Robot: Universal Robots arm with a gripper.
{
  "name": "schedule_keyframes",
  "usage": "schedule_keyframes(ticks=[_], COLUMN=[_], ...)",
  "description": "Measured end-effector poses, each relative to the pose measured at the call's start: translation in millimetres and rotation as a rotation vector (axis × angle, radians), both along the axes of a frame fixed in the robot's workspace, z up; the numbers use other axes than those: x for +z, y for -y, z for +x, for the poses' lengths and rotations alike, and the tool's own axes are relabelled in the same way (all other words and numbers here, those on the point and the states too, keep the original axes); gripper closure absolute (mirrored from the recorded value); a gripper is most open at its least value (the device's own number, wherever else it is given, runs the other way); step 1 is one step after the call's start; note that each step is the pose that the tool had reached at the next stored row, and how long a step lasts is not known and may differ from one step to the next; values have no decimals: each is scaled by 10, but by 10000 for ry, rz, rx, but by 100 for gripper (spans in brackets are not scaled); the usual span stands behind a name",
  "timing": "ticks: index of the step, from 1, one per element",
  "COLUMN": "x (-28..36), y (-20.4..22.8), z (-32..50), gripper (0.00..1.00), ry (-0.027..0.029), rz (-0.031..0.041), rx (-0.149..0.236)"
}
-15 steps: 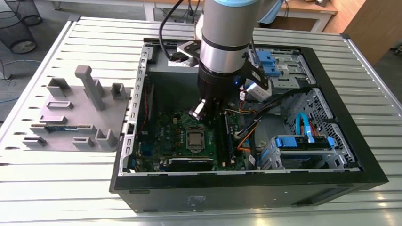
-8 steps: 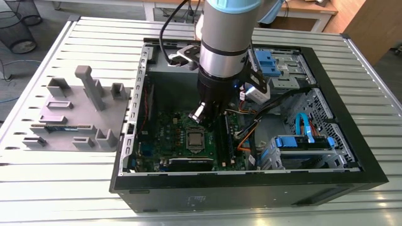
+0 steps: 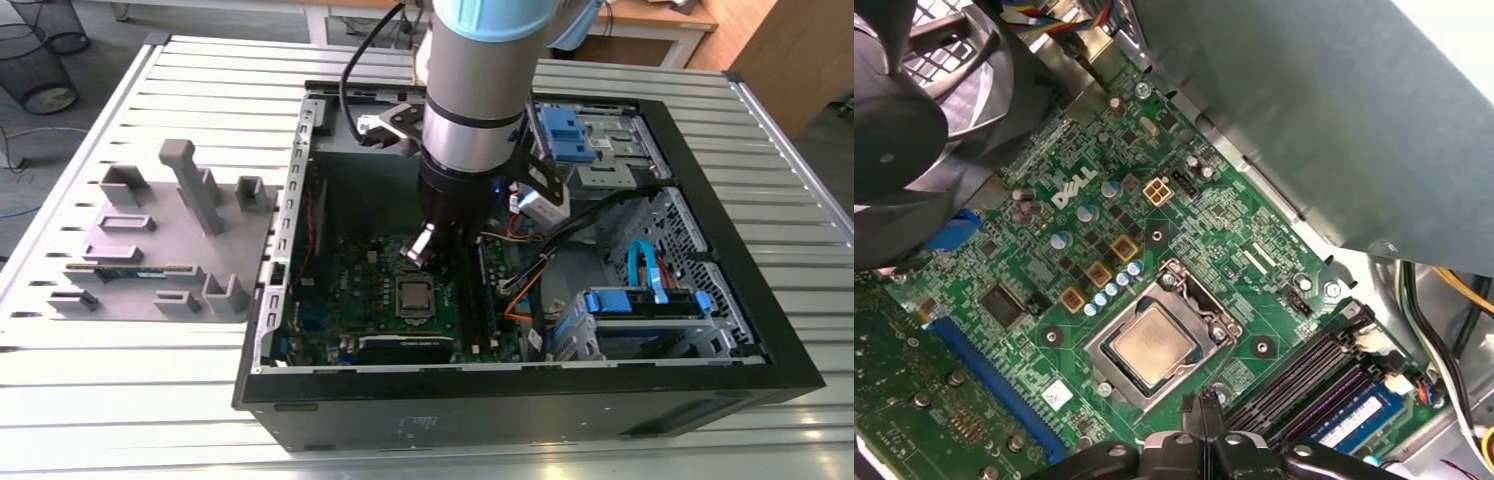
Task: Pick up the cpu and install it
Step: 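Install the first cpu locking lever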
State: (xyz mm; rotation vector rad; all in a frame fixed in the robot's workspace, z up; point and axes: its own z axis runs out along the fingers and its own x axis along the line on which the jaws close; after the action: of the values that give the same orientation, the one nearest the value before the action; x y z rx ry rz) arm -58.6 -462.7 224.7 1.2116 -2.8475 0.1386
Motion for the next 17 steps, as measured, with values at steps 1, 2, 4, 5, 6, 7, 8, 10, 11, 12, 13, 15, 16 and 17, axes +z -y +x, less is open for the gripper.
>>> schedule_keyframes(ticks=[1,2,4,5,6,7,8,10,11,12,13,15,16,17], x=[-2,-3,-6,-11,-19,-29,-44,-67,-76,-80,-81,-84,-86,-87], y=[1,1,0,0,0,1,1,1,1,1,2,1,1,4], z=[-3,-5,-11,-12,-12,-13,-13,-14,-14,-15,-17,-17,-18,-19], gripper=[89,89,89,89,89,89,89,89,89,89,89,89,89,89], ry=[-1,-2,0,1,1,0,0,0,1,1,0,0,1,2], rz=[-2,-4,-3,-1,-4,-11,-15,-15,-14,-15,-16,-16,-14,-11], rx=[-3,-3,-5,-6,-7,-14,-25,-44,-49,-52,-54,-52,-52,-52])
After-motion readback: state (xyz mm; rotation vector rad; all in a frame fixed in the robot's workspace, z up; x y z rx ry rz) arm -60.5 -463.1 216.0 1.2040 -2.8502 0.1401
